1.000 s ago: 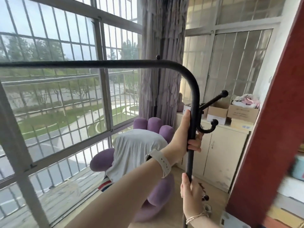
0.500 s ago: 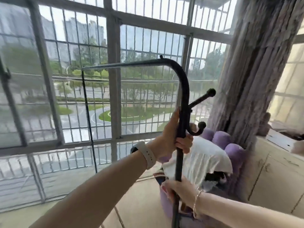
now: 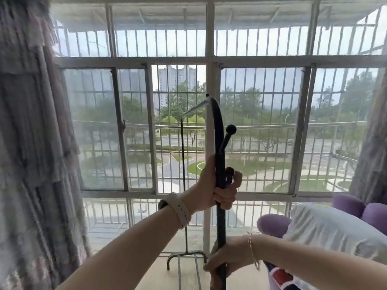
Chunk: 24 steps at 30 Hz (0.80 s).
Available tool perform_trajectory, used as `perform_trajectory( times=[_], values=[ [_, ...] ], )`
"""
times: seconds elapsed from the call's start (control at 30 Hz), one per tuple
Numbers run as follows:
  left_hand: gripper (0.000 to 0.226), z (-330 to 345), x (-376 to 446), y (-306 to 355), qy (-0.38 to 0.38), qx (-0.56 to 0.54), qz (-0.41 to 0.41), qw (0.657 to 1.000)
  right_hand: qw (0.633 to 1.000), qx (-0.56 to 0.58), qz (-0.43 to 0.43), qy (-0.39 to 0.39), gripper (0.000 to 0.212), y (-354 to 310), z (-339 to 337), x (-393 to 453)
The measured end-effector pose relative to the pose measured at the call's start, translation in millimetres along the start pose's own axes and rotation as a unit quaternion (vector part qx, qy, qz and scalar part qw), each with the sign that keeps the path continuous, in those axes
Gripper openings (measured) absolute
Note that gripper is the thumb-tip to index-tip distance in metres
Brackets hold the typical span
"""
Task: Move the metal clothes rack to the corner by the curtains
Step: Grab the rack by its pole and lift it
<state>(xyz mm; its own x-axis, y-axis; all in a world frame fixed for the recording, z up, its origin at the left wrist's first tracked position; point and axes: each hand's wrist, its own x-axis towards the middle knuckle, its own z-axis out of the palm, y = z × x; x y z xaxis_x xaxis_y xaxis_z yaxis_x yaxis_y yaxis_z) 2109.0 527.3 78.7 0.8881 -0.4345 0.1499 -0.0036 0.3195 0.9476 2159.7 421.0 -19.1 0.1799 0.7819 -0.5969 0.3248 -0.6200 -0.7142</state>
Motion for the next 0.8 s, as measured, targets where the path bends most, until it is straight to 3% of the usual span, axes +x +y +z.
perform_trajectory(
  times=[0.13, 0.3, 0.37, 0.47, 0.6, 0.7, 0.8],
  values=[
    [0.069, -1, -65, 1, 0.051, 0.051, 0.036, 0.997, 0.997, -0.007, -0.032, -0.073, 0.025, -33, 38, 34],
    [0.062, 3, -145, 11, 0.233, 0.102, 0.085, 0.963, 0.984, -0.027, -0.112, -0.135, 0.02, -80, 89, 80],
    [0.055, 13, -182, 23, 0.35, 0.114, 0.109, 0.923, 0.979, -0.012, -0.164, -0.122, 0.019, -107, 113, 100],
    [0.035, 22, -235, 37, 0.547, 0.183, 0.072, 0.814, 0.971, 0.057, -0.223, -0.069, 0.017, -150, 160, 117],
    [0.039, 16, -292, 45, 0.601, 0.056, 0.203, 0.771, 0.939, 0.18, -0.294, 0.012, 0.012, -219, 215, 115],
    [0.033, 15, -327, 51, 0.601, 0.049, 0.234, 0.763, 0.912, 0.229, -0.341, 0.007, 0.024, -271, 231, 106],
    [0.033, 11, -357, 63, 0.604, 0.075, 0.242, 0.756, 0.905, 0.22, -0.363, -0.008, 0.021, -295, 245, 108]
  ],
)
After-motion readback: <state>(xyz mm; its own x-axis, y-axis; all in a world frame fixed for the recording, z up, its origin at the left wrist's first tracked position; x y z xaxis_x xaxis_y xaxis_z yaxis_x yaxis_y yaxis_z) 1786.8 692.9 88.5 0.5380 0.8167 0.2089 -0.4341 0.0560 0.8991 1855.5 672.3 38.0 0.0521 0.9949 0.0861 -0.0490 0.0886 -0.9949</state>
